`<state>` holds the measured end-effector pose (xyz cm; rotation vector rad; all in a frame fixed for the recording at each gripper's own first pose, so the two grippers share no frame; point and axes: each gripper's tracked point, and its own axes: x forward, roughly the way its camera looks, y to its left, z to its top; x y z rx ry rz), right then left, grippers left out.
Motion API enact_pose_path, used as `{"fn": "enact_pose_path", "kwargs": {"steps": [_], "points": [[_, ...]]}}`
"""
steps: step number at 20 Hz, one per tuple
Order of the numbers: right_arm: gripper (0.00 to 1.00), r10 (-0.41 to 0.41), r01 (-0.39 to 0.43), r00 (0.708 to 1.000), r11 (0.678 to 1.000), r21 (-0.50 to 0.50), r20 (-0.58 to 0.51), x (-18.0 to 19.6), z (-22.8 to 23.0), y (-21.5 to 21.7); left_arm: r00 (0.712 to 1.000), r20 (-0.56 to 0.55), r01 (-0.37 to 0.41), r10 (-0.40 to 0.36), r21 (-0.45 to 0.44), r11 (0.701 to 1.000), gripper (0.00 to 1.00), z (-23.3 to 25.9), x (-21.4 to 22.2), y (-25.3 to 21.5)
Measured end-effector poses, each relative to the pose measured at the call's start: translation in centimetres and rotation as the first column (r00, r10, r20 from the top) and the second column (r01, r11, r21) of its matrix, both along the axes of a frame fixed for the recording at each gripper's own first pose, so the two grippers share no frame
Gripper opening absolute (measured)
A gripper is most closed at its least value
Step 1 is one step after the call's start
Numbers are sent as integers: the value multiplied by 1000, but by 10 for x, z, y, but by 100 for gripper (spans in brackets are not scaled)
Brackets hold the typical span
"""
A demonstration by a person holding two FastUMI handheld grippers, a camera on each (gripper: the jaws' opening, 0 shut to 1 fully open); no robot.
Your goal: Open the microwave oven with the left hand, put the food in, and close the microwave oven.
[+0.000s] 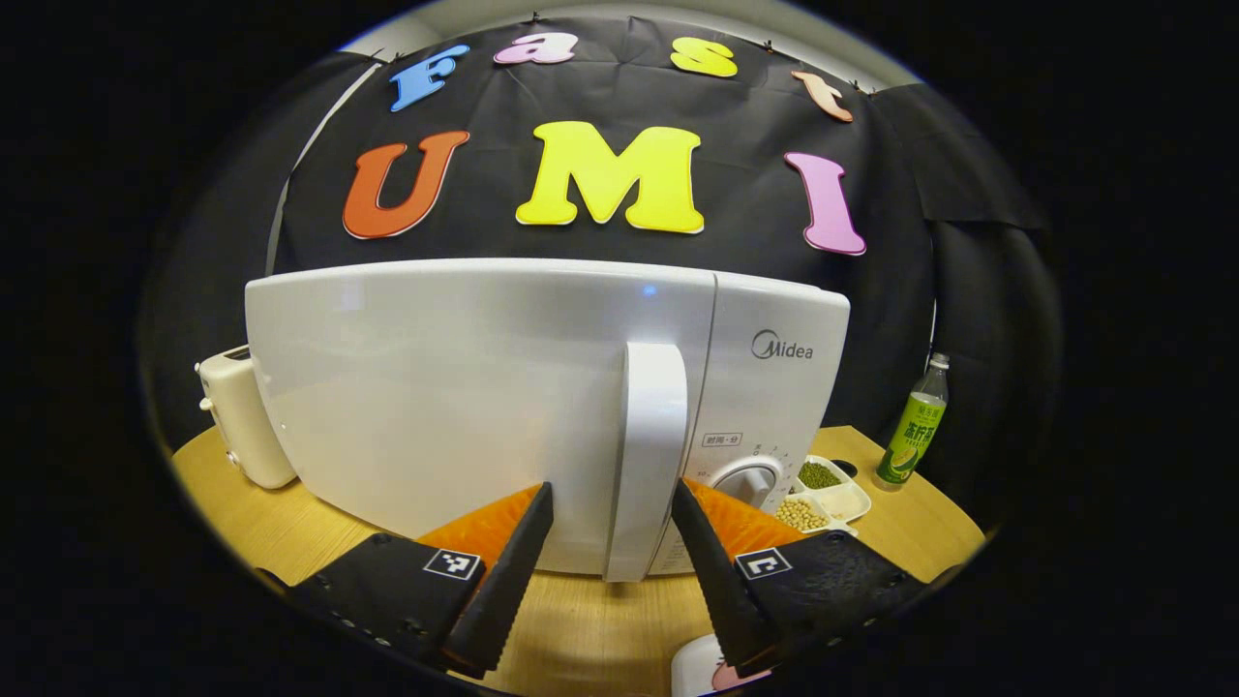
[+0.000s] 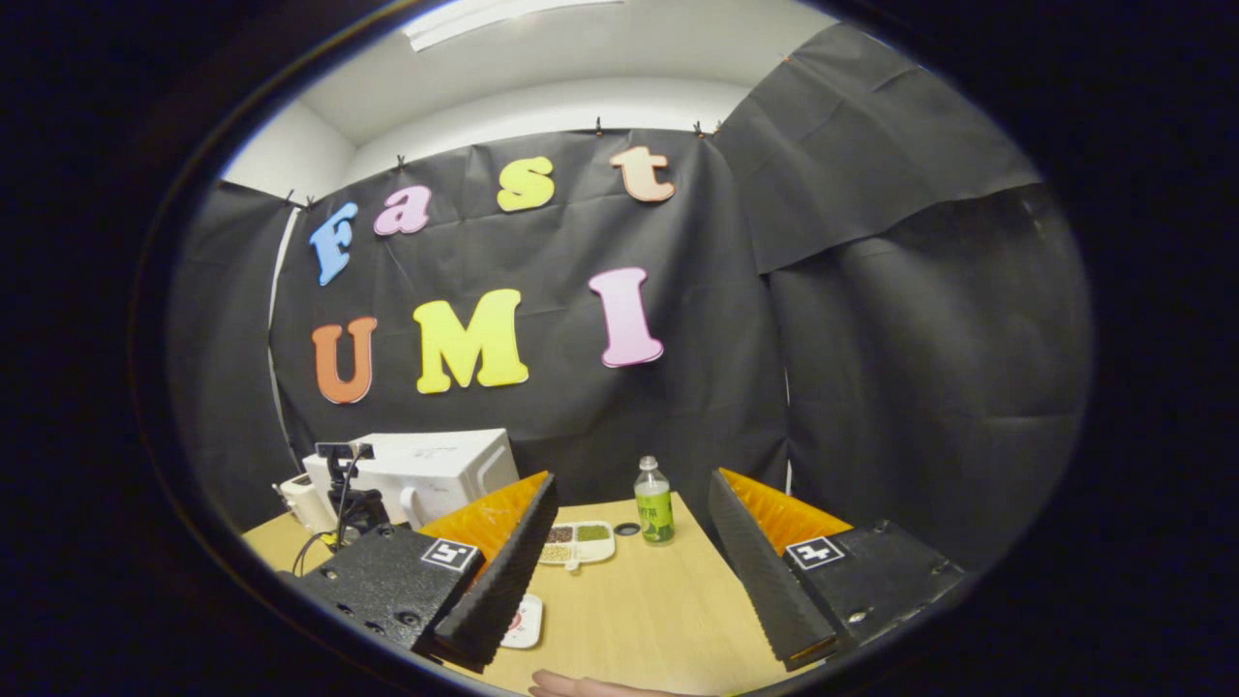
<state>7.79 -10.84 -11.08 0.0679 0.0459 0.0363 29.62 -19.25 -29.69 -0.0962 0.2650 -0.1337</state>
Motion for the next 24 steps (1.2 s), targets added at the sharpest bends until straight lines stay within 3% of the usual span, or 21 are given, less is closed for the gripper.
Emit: {"fn": "enact_pose_path", "kwargs": {"steps": [6,7,8,9,10,11,12,13,14,18,23,24], "points": [[100,6,-6,1000,1000,-4,-13,-1,-7,1,1000,8,8,-8,32,999,77,-4,0,0],[100,3,-3,1000,1000,-7,-11,0,-7,0,1000,14,15,-15,24,1000,59,-3,0,-3],[100,2,-2,1000,1000,-9,-12,1,-8,0,999,10,35,-35,17,999,54,-4,-1,-7],[100,3,-3,1000,1000,-8,-16,2,-10,1,999,14,39,-39,6,999,34,-5,0,-12],[100,5,-5,1000,1000,-5,-22,3,-12,1,999,17,30,-30,12,999,30,-3,-1,-10],[100,6,-7,1000,1000,-4,-31,3,-15,1,1000,23,20,-21,29,999,18,-3,-1,-10],[100,7,-7,999,1000,-5,-35,4,-18,0,999,33,11,-13,54,998,12,-3,-1,-10],[100,4,-5,999,1000,-6,-37,5,-19,-1,999,48,9,-13,73,997,19,-3,1,-10],[100,4,-4,999,1000,-10,-40,5,-22,-1,998,58,10,-14,77,997,10,-2,-2,-10],[100,1,-1,999,1000,-5,-53,7,-29,-5,995,78,59,-62,42,997,10,-1,-8,-12],[100,-11,11,997,1000,-3,-74,12,-42,-13,985,142,86,-97,85,993,10,4,-19,-11],[92,-13,12,997,1000,-7,-74,13,-43,-14,986,137,89,-98,73,993,10,4,-16,-12]]}}
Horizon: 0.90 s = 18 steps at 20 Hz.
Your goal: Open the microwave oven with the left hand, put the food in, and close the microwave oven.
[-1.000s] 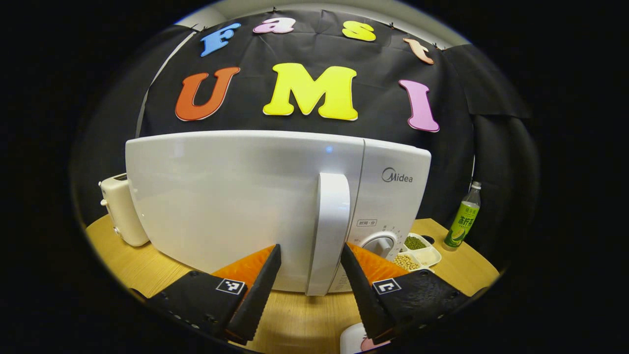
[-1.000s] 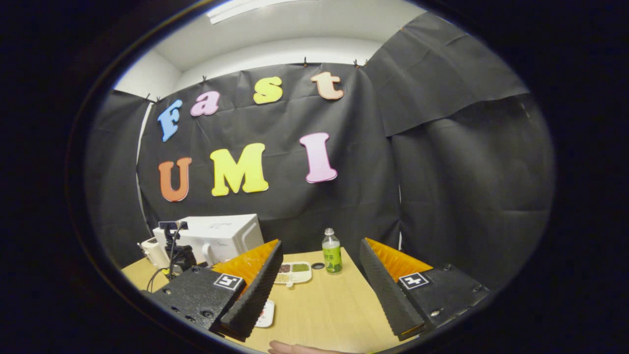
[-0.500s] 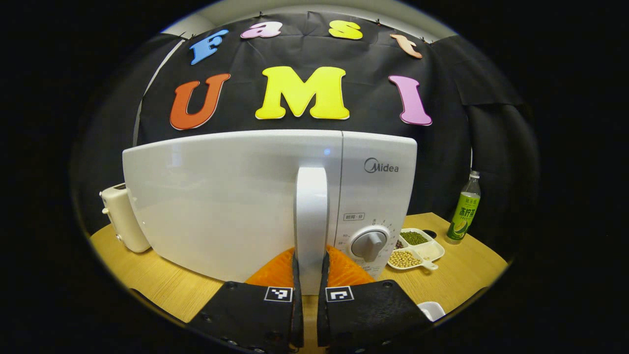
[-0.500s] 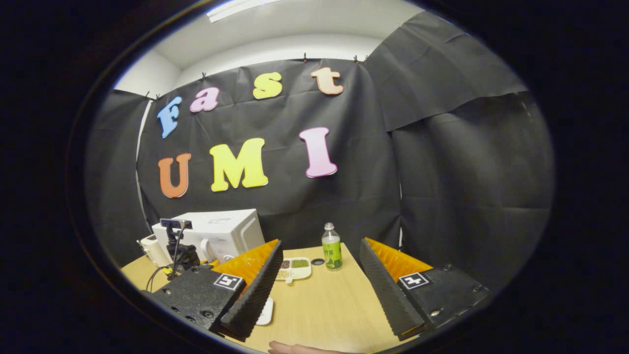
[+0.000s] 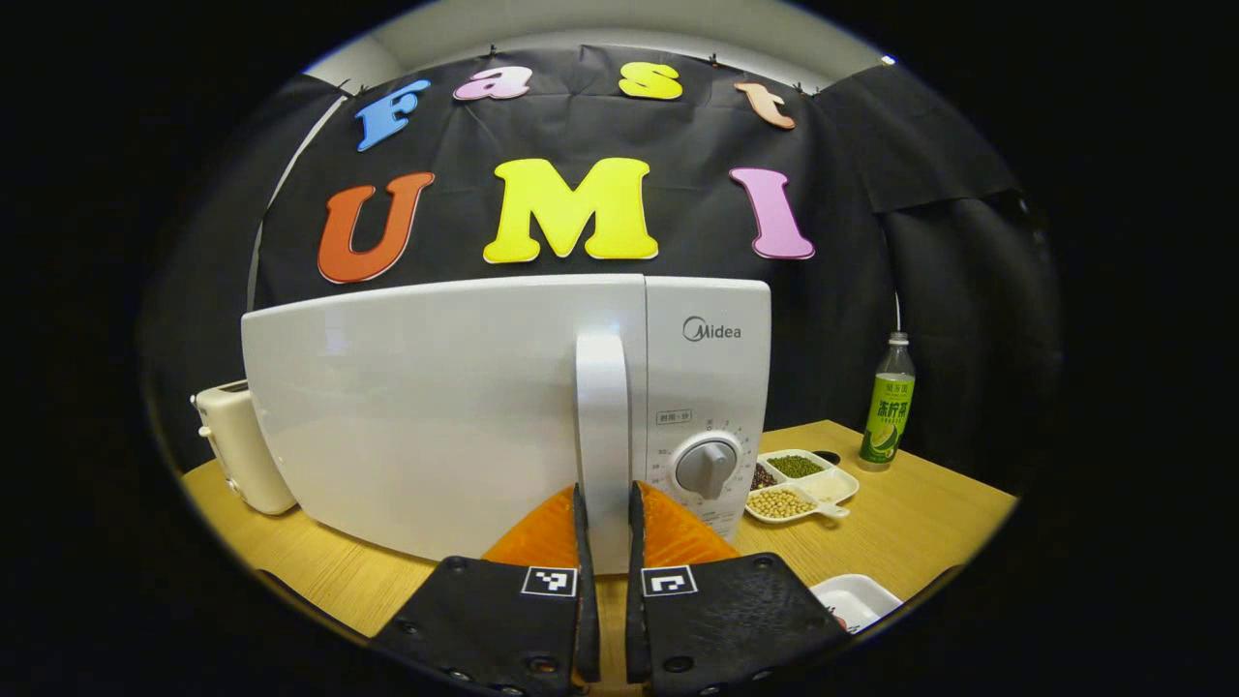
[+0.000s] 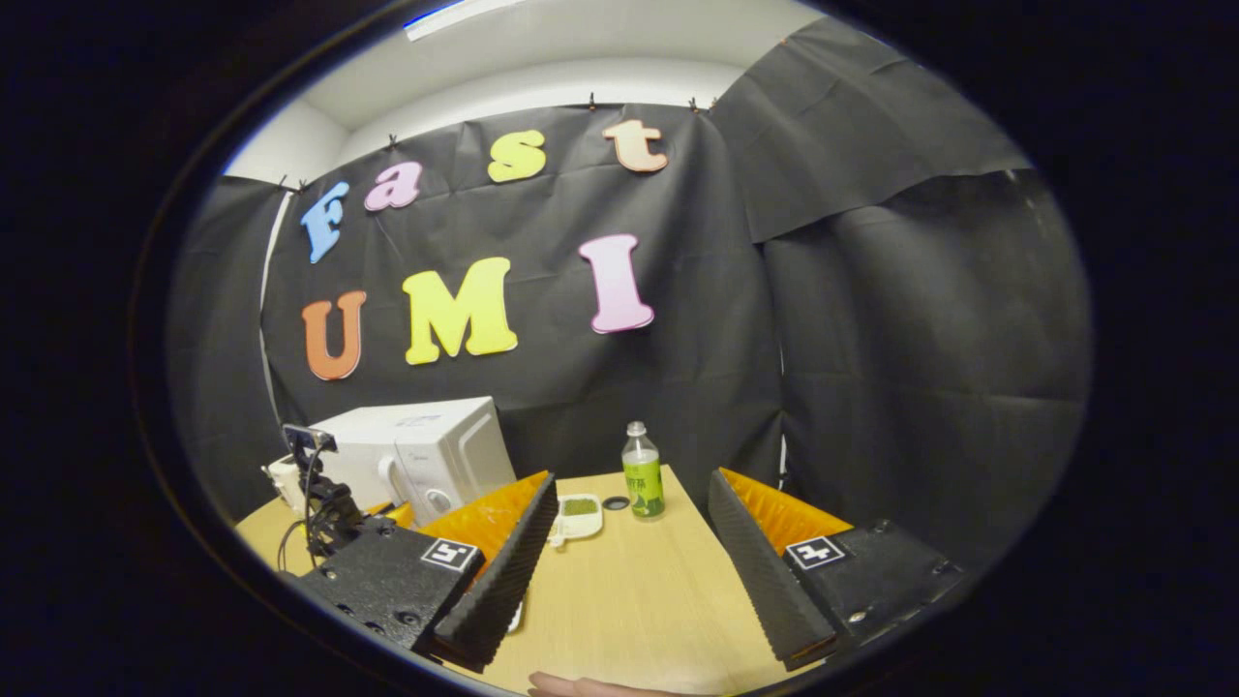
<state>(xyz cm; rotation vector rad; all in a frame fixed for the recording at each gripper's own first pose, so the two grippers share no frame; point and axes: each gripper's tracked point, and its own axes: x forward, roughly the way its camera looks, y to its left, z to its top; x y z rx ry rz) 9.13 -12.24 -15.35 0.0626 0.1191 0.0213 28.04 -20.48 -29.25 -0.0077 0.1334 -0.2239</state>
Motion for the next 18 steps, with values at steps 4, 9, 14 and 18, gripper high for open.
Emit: {"fn": "enact_pose_path", "kwargs": {"steps": [4,9,14,18], "points": [[92,0,0,1000,1000,-1,-16,4,-8,3,1000,19,-6,6,30,1000,10,2,13,1],[100,33,-33,999,999,-3,-18,0,-11,18,1000,6,-2,2,6,1000,5,5,3,2],[100,35,-35,999,999,-4,-17,-8,-10,23,998,-14,63,-63,11,998,0,0,-41,14],[100,33,-33,999,999,1,-20,-22,-8,31,991,16,131,-131,7,991,0,3,-94,42]]}}
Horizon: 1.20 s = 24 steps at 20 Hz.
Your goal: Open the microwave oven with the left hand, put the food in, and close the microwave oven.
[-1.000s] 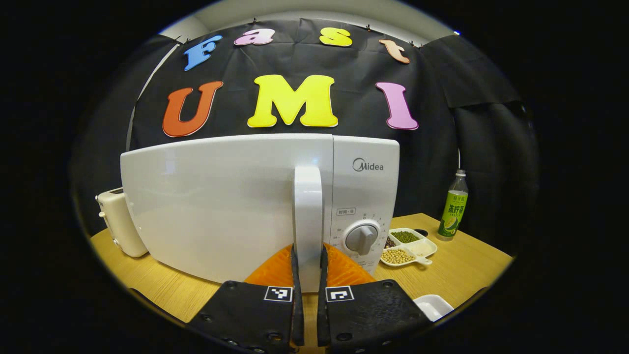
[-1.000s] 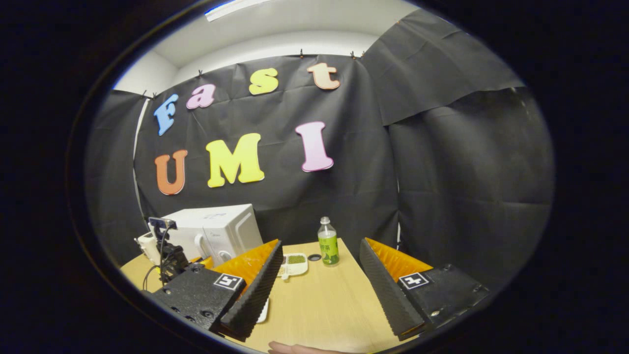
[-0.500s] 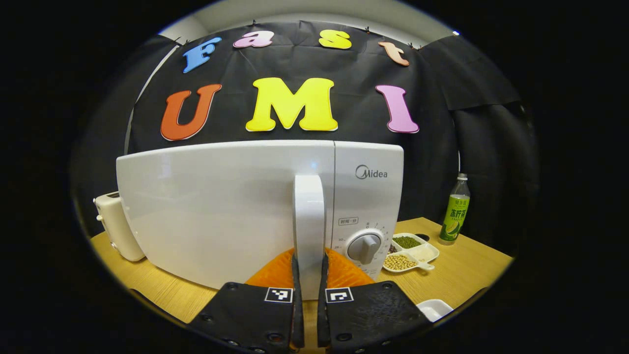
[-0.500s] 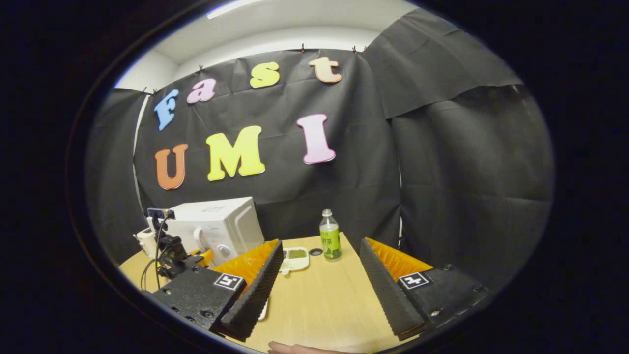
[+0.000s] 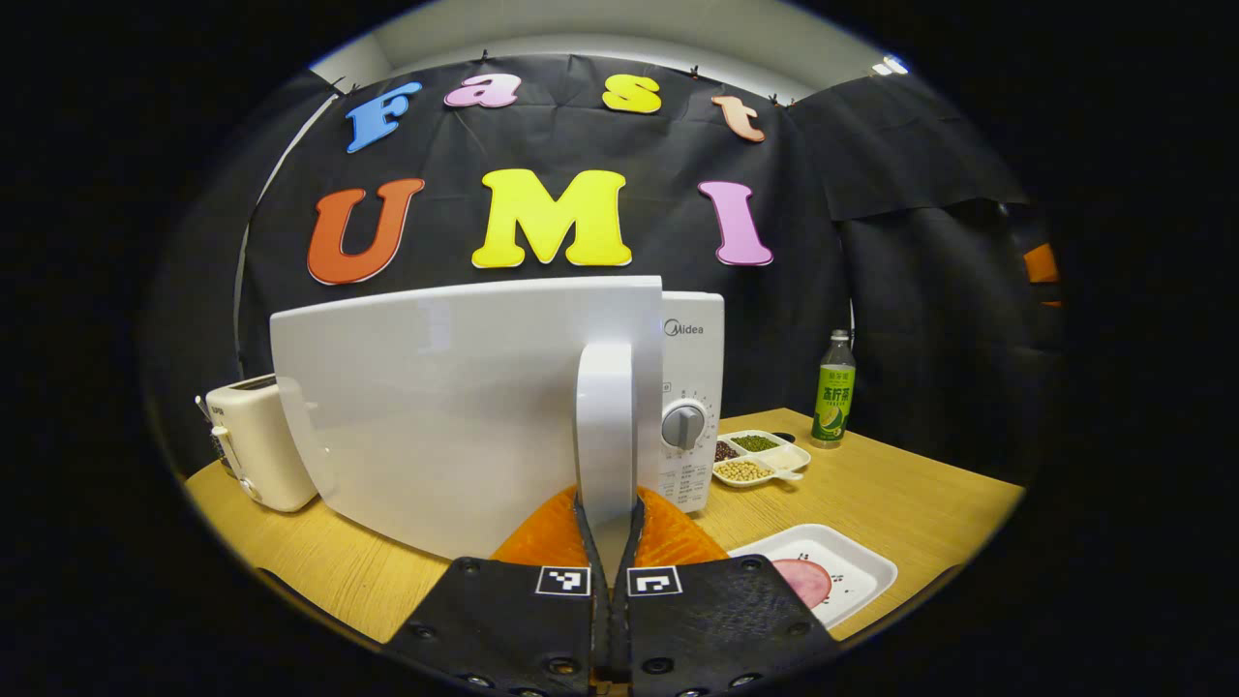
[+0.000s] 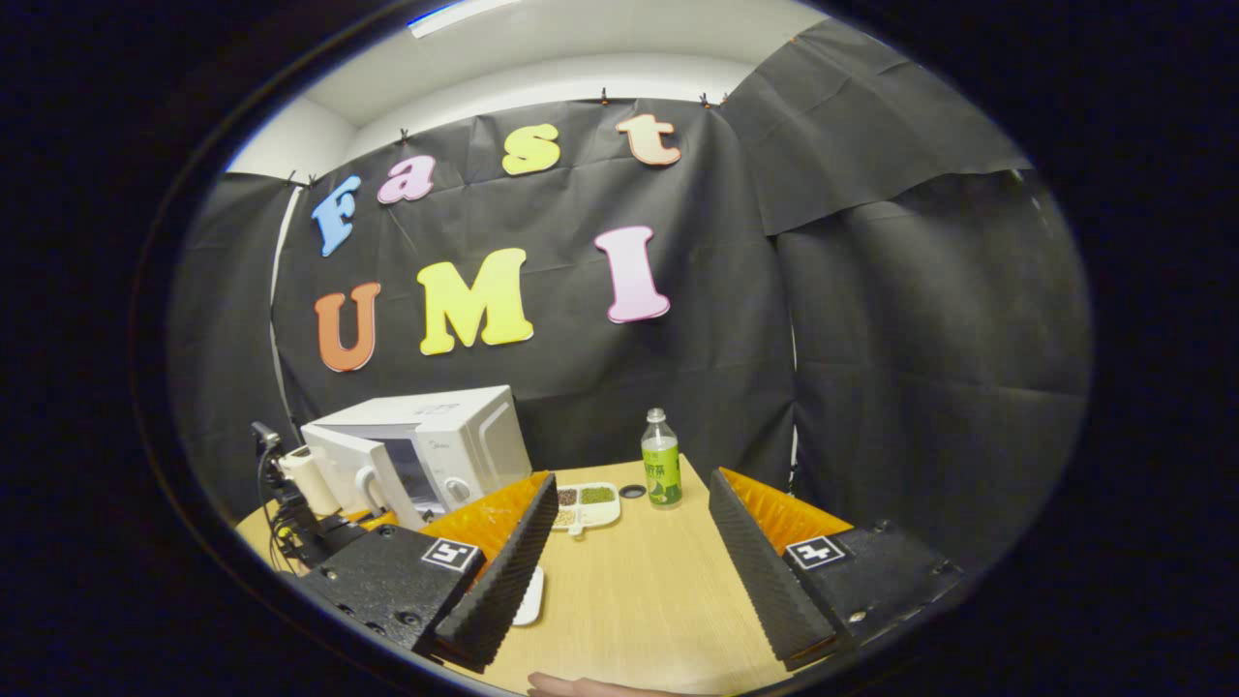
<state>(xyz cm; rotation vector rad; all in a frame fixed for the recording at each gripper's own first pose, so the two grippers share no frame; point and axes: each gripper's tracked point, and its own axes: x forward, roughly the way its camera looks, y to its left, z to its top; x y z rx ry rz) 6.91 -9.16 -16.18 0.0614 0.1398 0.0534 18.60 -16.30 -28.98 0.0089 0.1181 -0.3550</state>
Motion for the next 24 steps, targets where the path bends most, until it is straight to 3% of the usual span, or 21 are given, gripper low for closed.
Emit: {"fn": "enact_pose_path", "kwargs": {"steps": [5,6,8,9,12,14,16,17,18,19,20,21,22,23,24], "points": [[100,39,-39,999,999,-24,13,-28,6,32,999,3,36,-36,-9,999,0,0,-56,50],[92,49,-49,999,998,-26,15,-35,7,39,999,11,40,-40,-3,999,0,1,-65,61],[92,72,-72,997,997,-25,20,-47,11,56,998,29,48,-48,-13,999,0,2,-83,84],[100,84,-84,996,996,-27,24,-53,13,64,999,32,43,-42,-17,999,7,1,-89,96],[100,119,-117,992,992,-49,47,-72,21,87,999,50,-3,2,4,1000,12,3,-112,142],[100,138,-134,989,989,-65,59,-81,24,99,996,84,-42,43,-15,999,20,13,-127,177],[100,156,-152,986,986,-71,59,-87,23,113,992,82,-94,96,-32,995,45,18,-142,210],[100,167,-163,984,984,-71,58,-89,22,119,986,83,-141,143,-32,990,72,19,-148,232],[92,177,-173,983,982,-72,55,-90,21,125,979,72,-189,191,-31,981,78,18,-157,252],[100,186,-182,981,980,-77,49,-89,19,130,968,63,-241,242,-29,970,76,18,-166,273],[92,194,-190,980,978,-87,41,-88,16,135,956,56,-286,287,-25,958,77,18,-174,290],[100,200,-196,979,976,-98,31,-86,13,140,943,46,-329,330,-23,944,94,18,-181,305],[100,206,-203,978,974,-105,20,-83,10,142,933,37,-358,358,-23,934,82,20,-191,315],[100,210,-208,978,972,-109,9,-78,7,144,924,34,-380,380,-25,925,95,24,-197,322],[100,212,-211,977,971,-115,-3,-74,4,145,918,29,-395,396,-26,918,95,27,-203,328]]}}
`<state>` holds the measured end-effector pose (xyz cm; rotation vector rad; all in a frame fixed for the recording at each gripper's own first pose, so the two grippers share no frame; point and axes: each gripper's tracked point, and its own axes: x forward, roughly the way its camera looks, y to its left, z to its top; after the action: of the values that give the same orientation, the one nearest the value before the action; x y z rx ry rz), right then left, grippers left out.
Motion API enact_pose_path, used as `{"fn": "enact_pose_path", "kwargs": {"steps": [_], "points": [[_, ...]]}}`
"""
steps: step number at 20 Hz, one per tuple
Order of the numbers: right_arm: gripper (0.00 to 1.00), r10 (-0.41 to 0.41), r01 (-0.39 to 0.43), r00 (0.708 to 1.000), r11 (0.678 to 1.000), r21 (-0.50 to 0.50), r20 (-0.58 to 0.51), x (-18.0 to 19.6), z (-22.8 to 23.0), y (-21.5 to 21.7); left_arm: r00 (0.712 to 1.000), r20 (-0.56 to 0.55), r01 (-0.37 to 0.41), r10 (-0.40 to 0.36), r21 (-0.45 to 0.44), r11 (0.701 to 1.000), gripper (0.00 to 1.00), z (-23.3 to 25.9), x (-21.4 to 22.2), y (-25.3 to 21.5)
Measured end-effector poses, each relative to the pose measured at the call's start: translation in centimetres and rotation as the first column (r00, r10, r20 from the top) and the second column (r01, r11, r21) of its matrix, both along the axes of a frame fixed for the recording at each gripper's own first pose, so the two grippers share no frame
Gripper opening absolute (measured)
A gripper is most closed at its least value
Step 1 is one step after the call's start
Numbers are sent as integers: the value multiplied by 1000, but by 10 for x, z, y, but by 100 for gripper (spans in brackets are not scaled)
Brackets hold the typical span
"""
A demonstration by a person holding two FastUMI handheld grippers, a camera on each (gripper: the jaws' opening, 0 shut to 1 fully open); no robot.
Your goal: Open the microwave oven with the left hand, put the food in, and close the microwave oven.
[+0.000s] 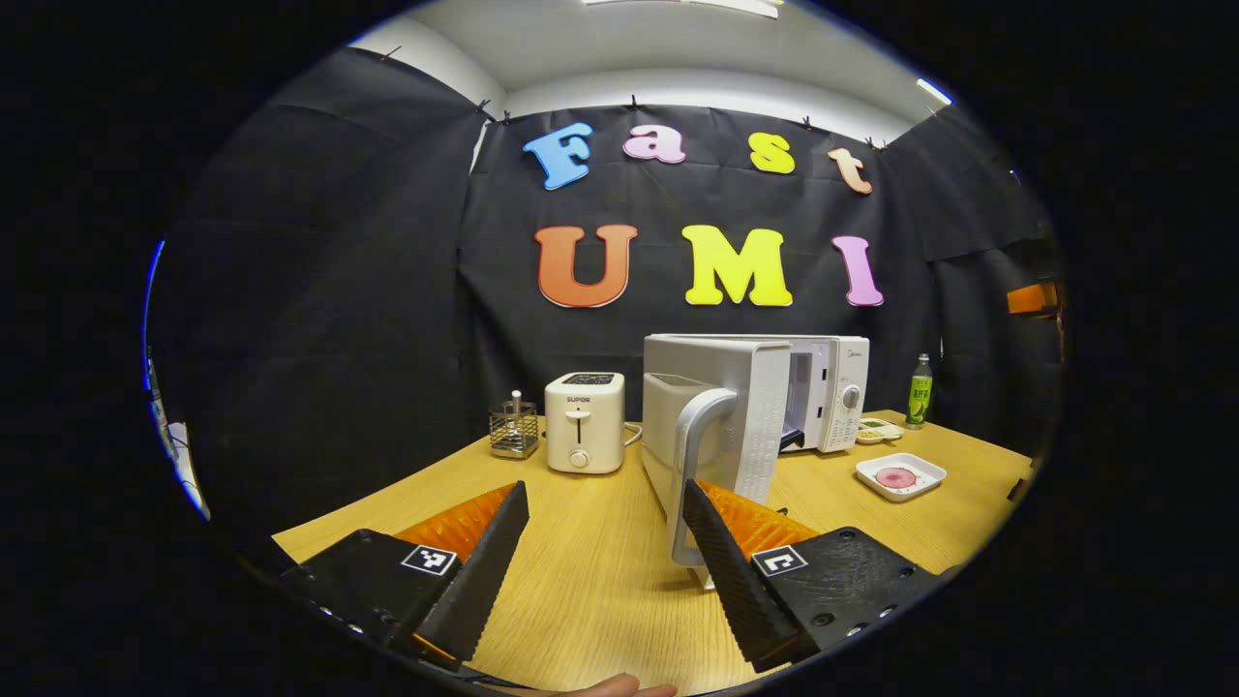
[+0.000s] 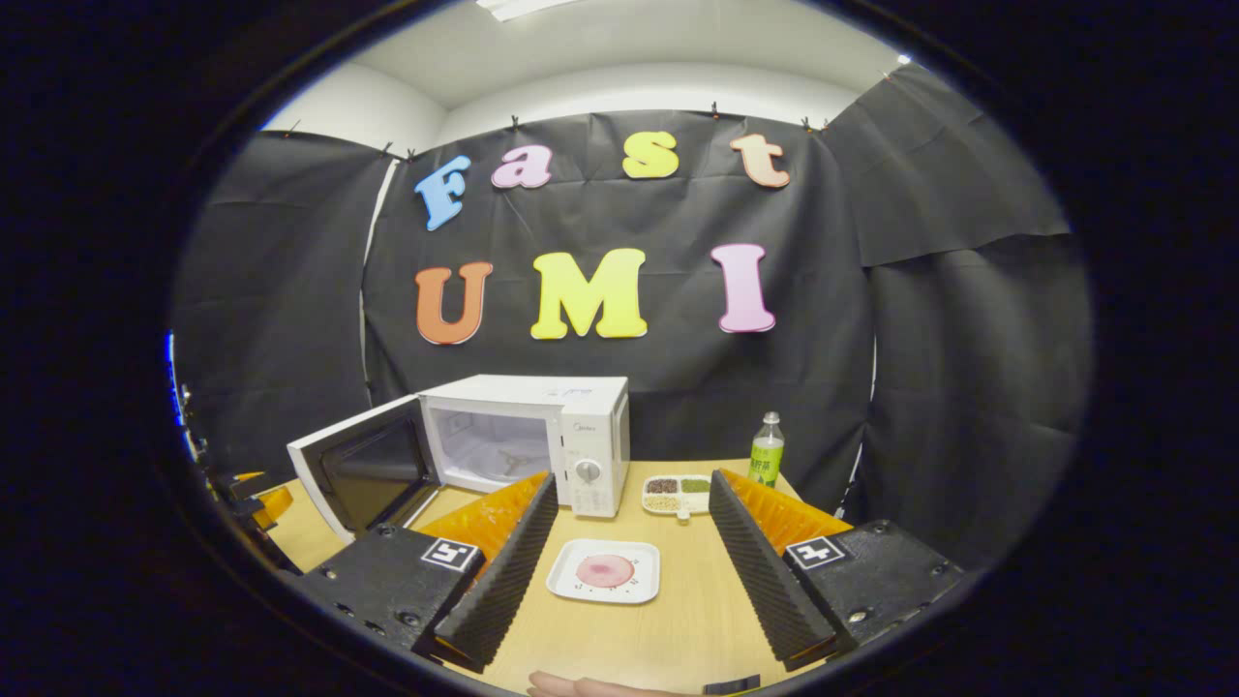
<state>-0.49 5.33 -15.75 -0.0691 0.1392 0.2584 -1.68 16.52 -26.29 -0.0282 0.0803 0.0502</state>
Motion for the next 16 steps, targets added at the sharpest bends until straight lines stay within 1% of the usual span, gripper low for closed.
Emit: {"fn": "enact_pose_path", "kwargs": {"steps": [4,5,6,7,8,9,10,11,12,13,14,16], "points": [[100,-13,11,998,999,-38,-64,30,-16,-6,1000,15,-23,24,-24,999,95,26,-8,-7],[92,-28,22,996,998,-62,-86,40,-22,-10,1000,12,-15,16,-32,999,94,31,-7,-14],[92,-40,30,993,996,-87,-109,51,-29,-15,1000,15,-9,9,-37,999,95,37,-5,-20],[100,-42,27,989,994,-109,-139,61,-37,-16,1000,14,-15,16,-44,999,95,43,-1,-24],[92,-34,12,984,992,-126,-177,71,-46,-15,1000,17,-6,7,-59,998,95,51,2,-30],[92,-20,-11,974,991,-135,-226,79,-57,-14,1000,15,-1,3,-80,997,95,59,6,-38],[100,3,-43,960,990,-137,-281,87,-70,-11,1000,18,5,-3,-95,995,94,67,12,-43],[100,25,-78,940,987,-141,-339,94,-83,-8,1000,22,14,-12,-107,994,95,75,17,-49],[100,29,-98,916,983,-153,-399,103,-98,-10,999,32,9,-6,-112,994,95,83,23,-53],[92,29,-115,888,980,-162,-459,111,-114,-12,999,47,11,-5,-115,993,95,93,29,-55],[100,23,-125,859,978,-167,-511,119,-128,-17,998,65,22,-14,-117,993,95,103,34,-62],[100,14,-142,797,976,-164,-603,134,-156,-20,996,84,30,-20,-112,993,95,113,45,-73]]}}
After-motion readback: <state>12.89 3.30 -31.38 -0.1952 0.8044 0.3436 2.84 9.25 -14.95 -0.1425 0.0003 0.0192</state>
